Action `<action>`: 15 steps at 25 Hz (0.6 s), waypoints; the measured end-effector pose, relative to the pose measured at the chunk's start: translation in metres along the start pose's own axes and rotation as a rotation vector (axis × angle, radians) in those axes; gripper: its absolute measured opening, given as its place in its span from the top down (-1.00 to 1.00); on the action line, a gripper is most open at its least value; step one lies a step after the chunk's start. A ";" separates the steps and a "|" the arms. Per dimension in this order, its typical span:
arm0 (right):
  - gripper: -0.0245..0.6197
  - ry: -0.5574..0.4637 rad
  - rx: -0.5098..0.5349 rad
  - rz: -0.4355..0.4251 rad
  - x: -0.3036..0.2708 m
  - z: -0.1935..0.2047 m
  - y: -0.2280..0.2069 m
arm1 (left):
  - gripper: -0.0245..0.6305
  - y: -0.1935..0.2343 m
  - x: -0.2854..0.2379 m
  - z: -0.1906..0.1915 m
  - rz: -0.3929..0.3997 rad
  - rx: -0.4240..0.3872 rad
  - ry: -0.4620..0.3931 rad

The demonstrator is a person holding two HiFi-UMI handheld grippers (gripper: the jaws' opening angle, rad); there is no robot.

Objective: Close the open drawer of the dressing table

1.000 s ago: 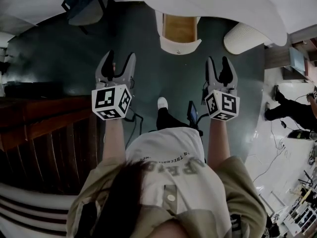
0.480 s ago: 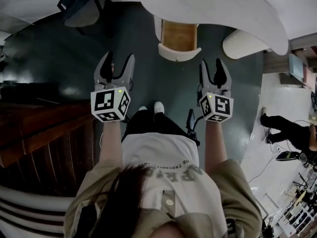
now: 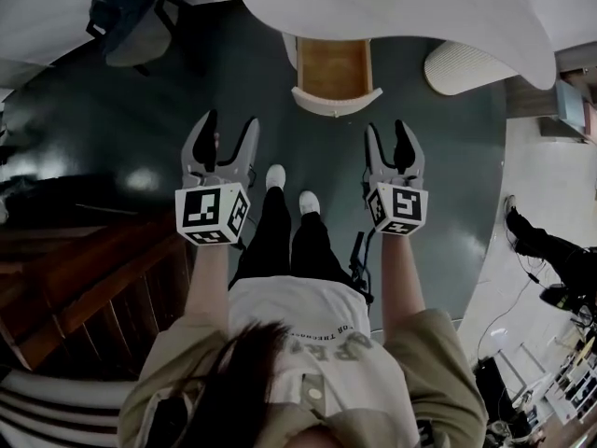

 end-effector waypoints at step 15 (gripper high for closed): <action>0.24 0.140 0.019 -0.020 -0.060 0.162 0.012 | 0.04 0.006 -0.044 0.105 0.044 0.014 0.042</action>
Point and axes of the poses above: the fingertips, and each gripper's own axes: x backward along the fingers, y to its left, z out of its underside, the point moved 3 cm from there along x, backward along the fingers, and after that the axes turned 8 degrees about -y, right-handed, at the moved point
